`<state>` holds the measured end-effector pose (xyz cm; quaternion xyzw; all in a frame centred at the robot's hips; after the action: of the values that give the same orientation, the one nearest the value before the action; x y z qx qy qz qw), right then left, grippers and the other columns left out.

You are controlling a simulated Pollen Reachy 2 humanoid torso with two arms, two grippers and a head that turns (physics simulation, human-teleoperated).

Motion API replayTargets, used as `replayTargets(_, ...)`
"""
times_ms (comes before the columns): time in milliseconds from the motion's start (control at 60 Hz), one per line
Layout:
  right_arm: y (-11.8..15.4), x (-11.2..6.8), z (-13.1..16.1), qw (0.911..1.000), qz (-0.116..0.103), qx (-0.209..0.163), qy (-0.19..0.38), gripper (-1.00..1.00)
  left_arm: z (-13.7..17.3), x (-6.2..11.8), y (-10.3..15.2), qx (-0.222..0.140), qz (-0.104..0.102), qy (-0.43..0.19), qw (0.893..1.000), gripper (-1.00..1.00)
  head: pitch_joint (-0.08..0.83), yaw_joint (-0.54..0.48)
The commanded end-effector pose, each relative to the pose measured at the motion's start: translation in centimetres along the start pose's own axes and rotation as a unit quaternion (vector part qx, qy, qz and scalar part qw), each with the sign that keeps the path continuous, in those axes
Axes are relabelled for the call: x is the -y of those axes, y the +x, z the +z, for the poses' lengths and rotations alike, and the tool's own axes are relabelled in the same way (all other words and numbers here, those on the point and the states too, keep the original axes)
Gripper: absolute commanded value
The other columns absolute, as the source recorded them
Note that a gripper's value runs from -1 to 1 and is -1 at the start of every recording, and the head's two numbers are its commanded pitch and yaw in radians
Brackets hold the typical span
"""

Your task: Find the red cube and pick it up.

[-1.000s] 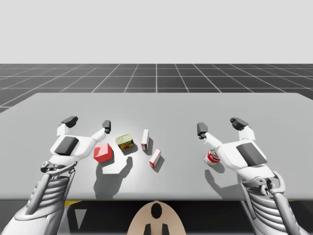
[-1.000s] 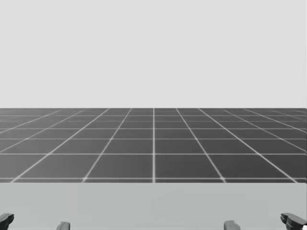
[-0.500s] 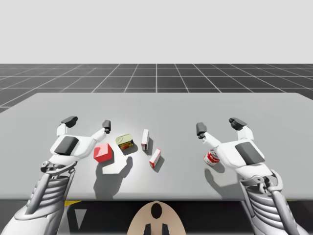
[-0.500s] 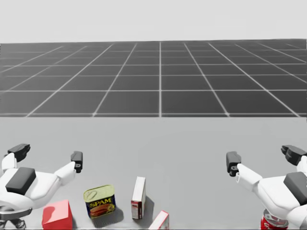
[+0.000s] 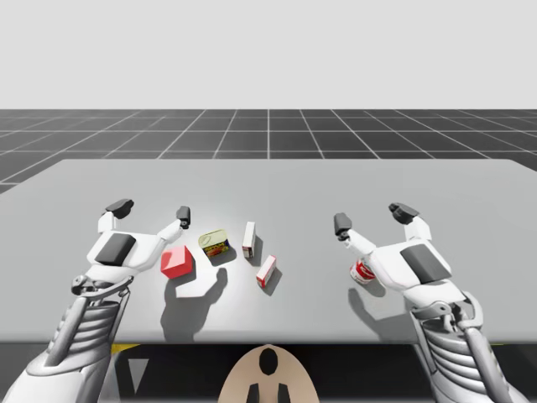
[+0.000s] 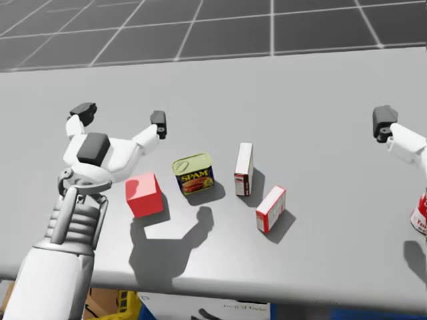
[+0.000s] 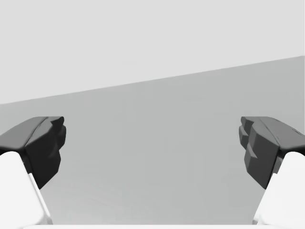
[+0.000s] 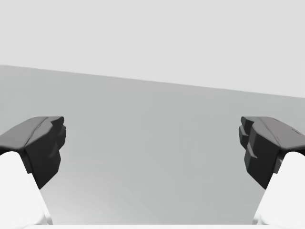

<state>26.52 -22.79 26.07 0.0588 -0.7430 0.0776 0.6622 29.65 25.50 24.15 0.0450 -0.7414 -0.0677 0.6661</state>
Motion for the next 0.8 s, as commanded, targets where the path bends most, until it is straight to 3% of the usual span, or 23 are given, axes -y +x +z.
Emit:
replayTargets(17,-0.1,-0.2,0.0,1.0,0.003,-0.005,0.006,-1.0,0.0,0.0,0.0,-0.001,-0.002,0.001,1.0,-1.0,0.662,0.24)
replayTargets(383,-0.4,-0.5,-0.1,0.9999,0.007,-0.01,0.011,-1.0,-0.1,0.1,-0.1,-0.001,0.0,0.0,1.0,-1.0,0.712,0.42)
replayTargets(567,-0.5,-0.5,-0.1,0.9999,0.007,-0.012,0.01,-1.0,-0.1,0.2,-0.1,-0.005,0.009,-0.003,1.0,-1.0,0.708,0.42)
replayTargets(683,-0.5,-0.3,-0.1,0.9999,0.004,-0.014,0.006,-1.0,0.5,-0.5,0.0,-0.031,0.023,0.013,0.999,-1.0,0.693,0.41)
replayTargets(800,-0.5,-0.4,0.0,0.9999,0.002,-0.014,0.005,-1.0,1.8,-1.0,0.1,-0.042,0.012,0.014,0.999,-1.0,0.69,0.41)
